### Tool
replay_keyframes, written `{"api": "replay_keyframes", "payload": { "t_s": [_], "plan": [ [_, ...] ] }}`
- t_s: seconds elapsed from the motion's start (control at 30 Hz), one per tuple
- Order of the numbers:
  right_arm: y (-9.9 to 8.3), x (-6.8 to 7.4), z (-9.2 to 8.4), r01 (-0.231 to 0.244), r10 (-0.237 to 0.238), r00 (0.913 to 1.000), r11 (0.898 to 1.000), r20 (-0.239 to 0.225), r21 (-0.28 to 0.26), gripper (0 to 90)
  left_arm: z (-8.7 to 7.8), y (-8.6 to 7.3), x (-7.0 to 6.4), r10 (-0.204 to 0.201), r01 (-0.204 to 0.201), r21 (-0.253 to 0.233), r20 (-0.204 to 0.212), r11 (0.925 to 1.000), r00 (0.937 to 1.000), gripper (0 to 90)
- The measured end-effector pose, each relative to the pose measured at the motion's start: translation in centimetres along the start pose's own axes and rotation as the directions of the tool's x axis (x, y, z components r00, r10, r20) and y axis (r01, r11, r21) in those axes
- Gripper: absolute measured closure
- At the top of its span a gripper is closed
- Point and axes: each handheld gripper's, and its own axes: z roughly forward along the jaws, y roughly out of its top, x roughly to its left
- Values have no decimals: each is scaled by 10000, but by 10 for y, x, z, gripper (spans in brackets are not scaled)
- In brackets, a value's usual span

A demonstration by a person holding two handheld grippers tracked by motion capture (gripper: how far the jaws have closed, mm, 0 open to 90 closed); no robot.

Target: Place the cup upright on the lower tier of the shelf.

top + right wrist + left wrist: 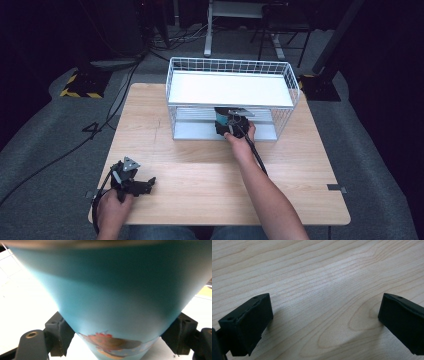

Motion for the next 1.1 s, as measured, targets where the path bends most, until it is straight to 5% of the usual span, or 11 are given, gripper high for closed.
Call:
{"api": "replay_keyframes", "payload": {
  "t_s": [0.23,0.37,0.63,0.9,1.1],
  "plan": [
    [0,-4,0,56,-47,9996,9994,-280,341,198,0,0,0,-7,7,-20,-16,10000,10000,0],
    [0,-2,-2,733,-738,9972,9969,156,298,153,0,0,0,0,0,1,0,10000,10000,0],
    [1,-3,-8,766,-746,9967,9950,-335,648,158,0,0,0,-1,1,-1,-1,10000,10000,0],
    [4,-7,-19,567,-547,9974,9975,-472,415,158,0,0,0,0,0,1,1,10000,10000,0],
    [3,-6,-37,549,-509,9965,9967,-657,604,158,0,0,0,-2,2,-1,2,10000,10000,0]
  ]
}}
